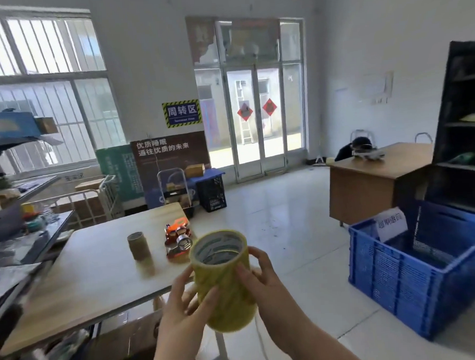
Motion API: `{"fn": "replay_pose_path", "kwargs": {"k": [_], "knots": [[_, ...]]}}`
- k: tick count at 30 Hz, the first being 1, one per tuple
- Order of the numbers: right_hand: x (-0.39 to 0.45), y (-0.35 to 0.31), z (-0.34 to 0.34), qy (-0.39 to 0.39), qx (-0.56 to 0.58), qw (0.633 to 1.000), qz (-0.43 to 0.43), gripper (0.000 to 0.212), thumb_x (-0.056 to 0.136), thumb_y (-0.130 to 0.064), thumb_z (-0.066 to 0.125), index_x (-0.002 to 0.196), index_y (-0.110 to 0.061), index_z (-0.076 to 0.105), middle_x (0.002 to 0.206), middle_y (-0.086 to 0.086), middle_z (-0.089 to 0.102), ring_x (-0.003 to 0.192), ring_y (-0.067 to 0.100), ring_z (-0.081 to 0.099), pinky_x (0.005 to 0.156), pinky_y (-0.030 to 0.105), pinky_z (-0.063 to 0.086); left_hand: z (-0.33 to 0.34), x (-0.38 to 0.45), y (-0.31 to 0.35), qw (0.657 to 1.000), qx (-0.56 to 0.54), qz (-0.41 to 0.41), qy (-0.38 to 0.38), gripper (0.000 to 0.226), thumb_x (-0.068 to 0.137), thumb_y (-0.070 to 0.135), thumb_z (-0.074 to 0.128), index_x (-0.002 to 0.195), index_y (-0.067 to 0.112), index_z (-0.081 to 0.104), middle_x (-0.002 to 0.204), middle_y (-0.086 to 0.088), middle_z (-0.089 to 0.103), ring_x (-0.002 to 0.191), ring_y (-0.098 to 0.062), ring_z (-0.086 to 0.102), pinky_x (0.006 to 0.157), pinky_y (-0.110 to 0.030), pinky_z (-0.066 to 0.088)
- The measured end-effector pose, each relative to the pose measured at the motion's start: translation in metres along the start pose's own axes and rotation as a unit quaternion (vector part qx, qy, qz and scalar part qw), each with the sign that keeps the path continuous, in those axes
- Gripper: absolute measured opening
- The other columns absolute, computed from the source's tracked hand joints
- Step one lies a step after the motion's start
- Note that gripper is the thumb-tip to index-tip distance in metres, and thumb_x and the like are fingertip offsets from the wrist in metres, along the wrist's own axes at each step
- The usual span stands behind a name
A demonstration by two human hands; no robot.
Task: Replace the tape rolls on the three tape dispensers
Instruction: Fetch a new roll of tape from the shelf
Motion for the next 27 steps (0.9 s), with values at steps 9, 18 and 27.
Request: {"fn": "replay_pose_path", "kwargs": {"k": [9, 18, 27], "knots": [[0.169, 0.016, -0.01, 0.018, 0.007, 1.0, 0.004, 0.043, 0.073, -0.053, 0.053, 0.113, -0.043, 0.044, 0.117, 0.005, 0.061, 0.103, 0.014, 0.06, 0.073, 0.022, 0.048, 0.004, 0.173, -0.024, 0.999, -0.022, 0.001, -0.04, 0.053, 0.081, 0.015, 0.068, 0.127, 0.033, 0.047, 0.113, -0.005, 0.061, 0.095, -0.012, 0.06, 0.07, -0.026, 0.05], [0.302, 0.034, -0.024, 0.014, 0.004, 1.0, 0.016, 0.05, 0.068, -0.056, 0.053, 0.115, -0.044, 0.042, 0.122, 0.005, 0.06, 0.109, 0.019, 0.058, 0.088, 0.031, 0.048, 0.018, 0.299, -0.032, 0.998, -0.041, 0.01, -0.036, 0.047, 0.083, 0.013, 0.066, 0.118, 0.038, 0.046, 0.101, 0.006, 0.061, 0.086, -0.001, 0.059, 0.058, -0.015, 0.049], [0.45, 0.066, -0.062, -0.052, 0.028, 0.997, 0.045, 0.048, 0.067, -0.056, 0.055, 0.112, -0.044, 0.043, 0.119, 0.004, 0.06, 0.108, 0.02, 0.058, 0.086, 0.032, 0.049, 0.052, 0.43, -0.058, 0.999, -0.02, 0.004, 0.029, 0.05, 0.082, 0.014, 0.067, 0.122, 0.034, 0.045, 0.099, 0.009, 0.057, 0.087, -0.004, 0.057, 0.069, -0.022, 0.05]]}}
Point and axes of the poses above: each hand's wrist, its own x-axis towards the middle knuckle, its own z-axis out of the palm, y = z × x, the point moved 4 cm from there along x, towards the middle knuckle
